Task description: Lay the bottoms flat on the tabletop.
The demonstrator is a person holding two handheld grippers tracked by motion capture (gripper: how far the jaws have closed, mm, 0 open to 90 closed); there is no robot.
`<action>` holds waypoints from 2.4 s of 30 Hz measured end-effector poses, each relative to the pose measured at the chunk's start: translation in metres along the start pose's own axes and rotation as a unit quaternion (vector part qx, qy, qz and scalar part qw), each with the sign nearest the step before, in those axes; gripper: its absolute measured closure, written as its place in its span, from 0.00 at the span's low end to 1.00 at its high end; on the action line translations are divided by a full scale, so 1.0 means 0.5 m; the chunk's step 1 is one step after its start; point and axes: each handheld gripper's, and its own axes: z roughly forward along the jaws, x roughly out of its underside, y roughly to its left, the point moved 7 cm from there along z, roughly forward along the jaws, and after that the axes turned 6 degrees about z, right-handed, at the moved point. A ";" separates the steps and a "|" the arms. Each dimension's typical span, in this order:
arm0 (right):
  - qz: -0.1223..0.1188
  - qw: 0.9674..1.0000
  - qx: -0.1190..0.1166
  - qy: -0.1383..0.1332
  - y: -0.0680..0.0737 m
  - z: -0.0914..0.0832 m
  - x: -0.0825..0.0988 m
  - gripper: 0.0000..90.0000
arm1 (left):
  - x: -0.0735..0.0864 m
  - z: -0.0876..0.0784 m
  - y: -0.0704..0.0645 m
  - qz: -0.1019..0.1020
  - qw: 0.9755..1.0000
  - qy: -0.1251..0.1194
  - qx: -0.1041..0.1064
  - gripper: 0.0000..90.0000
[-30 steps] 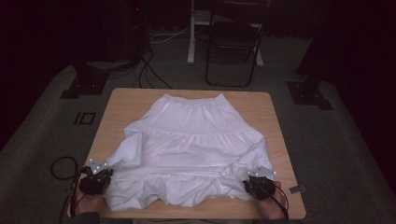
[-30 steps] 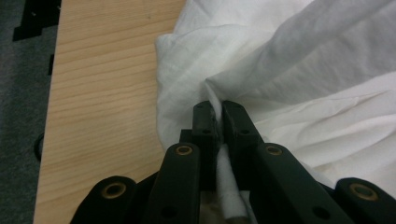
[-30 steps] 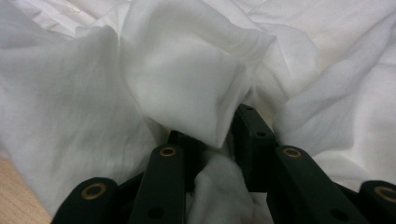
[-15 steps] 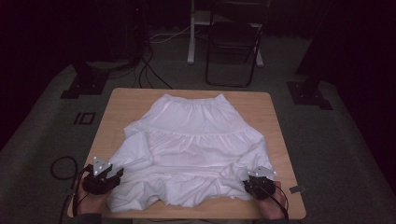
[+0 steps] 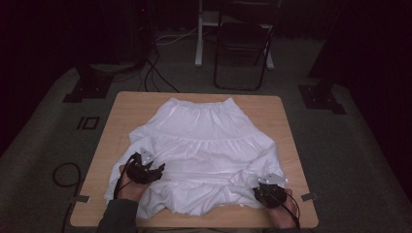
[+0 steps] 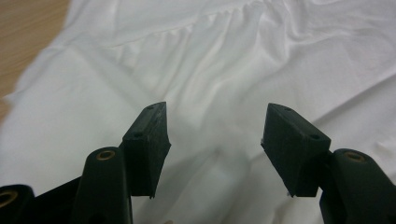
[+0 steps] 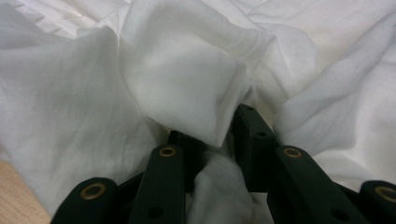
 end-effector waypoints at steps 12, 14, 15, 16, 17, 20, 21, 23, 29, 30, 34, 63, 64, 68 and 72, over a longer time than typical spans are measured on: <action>-0.001 1.000 -0.001 -0.001 -0.001 0.000 0.001 0.82 | 0.059 0.064 0.058 -0.050 0.996 0.059 -0.044 0.75; -0.001 1.000 -0.001 0.000 -0.001 -0.001 0.001 0.82 | 0.072 0.057 0.075 -0.060 0.995 0.064 -0.055 0.86; 0.000 1.000 -0.002 -0.001 -0.001 -0.001 0.001 0.82 | 0.079 0.053 0.083 -0.065 0.994 0.065 -0.061 0.89; 0.000 1.000 -0.002 -0.001 -0.001 -0.001 0.001 0.82 | 0.085 0.049 0.089 -0.069 0.993 0.067 -0.064 0.91; 0.000 1.000 -0.002 -0.001 -0.001 -0.001 0.001 0.82 | 0.085 0.049 0.089 -0.069 0.993 0.067 -0.064 0.91; 0.000 1.000 -0.003 0.000 -0.001 -0.001 0.001 0.82 | 0.120 0.024 0.122 -0.093 0.990 0.067 -0.079 0.95; 0.000 1.000 -0.003 0.000 -0.001 -0.001 0.001 0.82 | 0.128 0.017 0.129 -0.097 0.989 0.067 -0.085 0.95; 0.000 1.000 -0.003 0.000 -0.001 -0.001 0.001 0.82 | 0.135 0.010 0.136 -0.101 0.988 0.067 -0.092 0.96; 0.001 1.000 -0.003 0.005 -0.001 -0.004 0.002 0.85 | 0.202 -0.045 0.177 -0.141 0.980 0.072 -0.123 0.96; 0.000 1.000 -0.003 0.006 -0.002 -0.005 0.003 0.86 | 0.210 -0.052 0.181 -0.146 0.979 0.071 -0.126 0.96; 0.001 1.000 -0.002 0.008 -0.004 -0.008 0.005 0.89 | 0.235 -0.081 0.200 -0.169 0.972 0.068 -0.148 0.95; 0.018 0.997 0.018 -0.075 -0.023 -0.140 -0.014 0.71 | 0.141 -0.127 0.155 -0.112 0.987 -0.006 -0.119 0.69; 0.017 0.996 0.018 -0.084 -0.023 -0.145 -0.022 0.71 | 0.134 -0.121 0.152 -0.107 0.987 -0.005 -0.115 0.69; 0.015 0.994 0.012 -0.103 -0.024 -0.133 -0.074 0.66 | 0.103 -0.078 0.138 -0.086 0.992 -0.005 -0.096 0.67; 0.013 0.996 0.012 -0.086 -0.025 -0.085 -0.097 0.64 | 0.094 -0.036 0.134 -0.078 0.993 0.001 -0.086 0.66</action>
